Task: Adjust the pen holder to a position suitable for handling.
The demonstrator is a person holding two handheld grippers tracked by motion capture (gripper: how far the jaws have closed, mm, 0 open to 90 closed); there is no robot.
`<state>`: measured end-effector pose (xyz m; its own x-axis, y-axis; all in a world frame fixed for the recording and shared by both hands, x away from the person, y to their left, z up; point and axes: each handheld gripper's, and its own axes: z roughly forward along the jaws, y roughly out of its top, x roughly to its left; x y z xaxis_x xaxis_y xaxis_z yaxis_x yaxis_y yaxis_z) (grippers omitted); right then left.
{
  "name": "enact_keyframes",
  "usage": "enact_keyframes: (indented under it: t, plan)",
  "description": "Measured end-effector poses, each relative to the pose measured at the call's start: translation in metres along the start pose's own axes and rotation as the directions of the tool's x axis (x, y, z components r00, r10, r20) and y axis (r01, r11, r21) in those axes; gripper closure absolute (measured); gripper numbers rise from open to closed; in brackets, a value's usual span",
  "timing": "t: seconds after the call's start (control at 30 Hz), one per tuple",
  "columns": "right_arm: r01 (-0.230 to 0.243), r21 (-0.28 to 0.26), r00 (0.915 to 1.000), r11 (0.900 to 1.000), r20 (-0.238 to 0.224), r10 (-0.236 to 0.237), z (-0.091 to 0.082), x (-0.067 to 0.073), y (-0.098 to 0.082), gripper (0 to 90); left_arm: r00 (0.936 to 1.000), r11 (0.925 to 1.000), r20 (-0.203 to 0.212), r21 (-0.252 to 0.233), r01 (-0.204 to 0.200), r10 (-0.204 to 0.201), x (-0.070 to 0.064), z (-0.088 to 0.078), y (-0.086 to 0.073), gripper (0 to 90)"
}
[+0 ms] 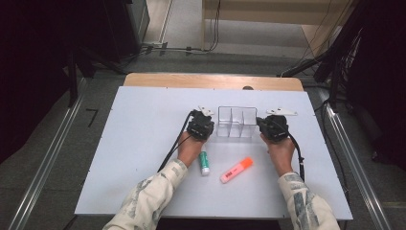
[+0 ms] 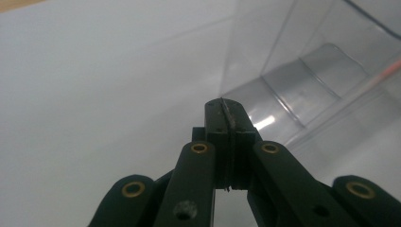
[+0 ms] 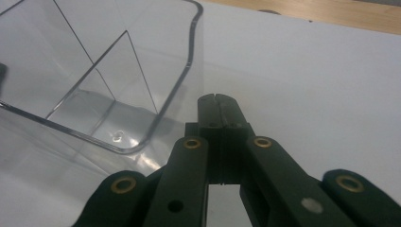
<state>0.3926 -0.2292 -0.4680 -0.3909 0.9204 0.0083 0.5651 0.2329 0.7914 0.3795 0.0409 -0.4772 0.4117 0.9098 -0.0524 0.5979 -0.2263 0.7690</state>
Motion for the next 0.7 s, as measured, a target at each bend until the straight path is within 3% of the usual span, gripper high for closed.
enact_keyframes:
  t: [0.07,0.17,0.3,0.43,0.53,0.7]
  plan:
    - [0.004,-0.005,1.0000,1.000,-0.006,-0.004,-0.004,-0.004,-0.002,83.5,0.9998,0.9997,-0.006,-0.011,0.021,-0.021,0.006,-0.005,-0.002,81.7]
    - [0.019,-0.006,0.9998,1.000,0.000,-0.019,-0.014,-0.008,-0.008,78.7,0.9969,0.9948,-0.009,-0.066,0.078,-0.078,0.028,-0.032,-0.014,79.0]
    - [0.020,-0.009,0.9998,1.000,-0.003,-0.020,-0.027,-0.014,-0.020,68.4,0.9974,0.9933,-0.007,-0.091,0.071,-0.072,0.046,-0.061,-0.033,75.2]
    - [0.014,-0.010,0.9999,1.000,-0.002,-0.014,-0.043,-0.021,-0.028,58.2,0.9955,0.9901,-0.038,-0.114,0.082,-0.086,0.059,-0.087,-0.053,58.5]
    - [-0.005,0.002,1.0000,1.000,-0.008,0.005,-0.052,-0.026,-0.035,52.6,0.9915,0.9892,-0.092,-0.123,0.080,-0.092,0.067,-0.101,-0.066,43.4]
    - [-0.019,0.036,0.9998,0.999,0.005,0.019,-0.068,-0.033,-0.051,41.6,0.9833,0.9828,-0.124,-0.145,0.115,-0.133,0.084,-0.119,-0.086,35.7]
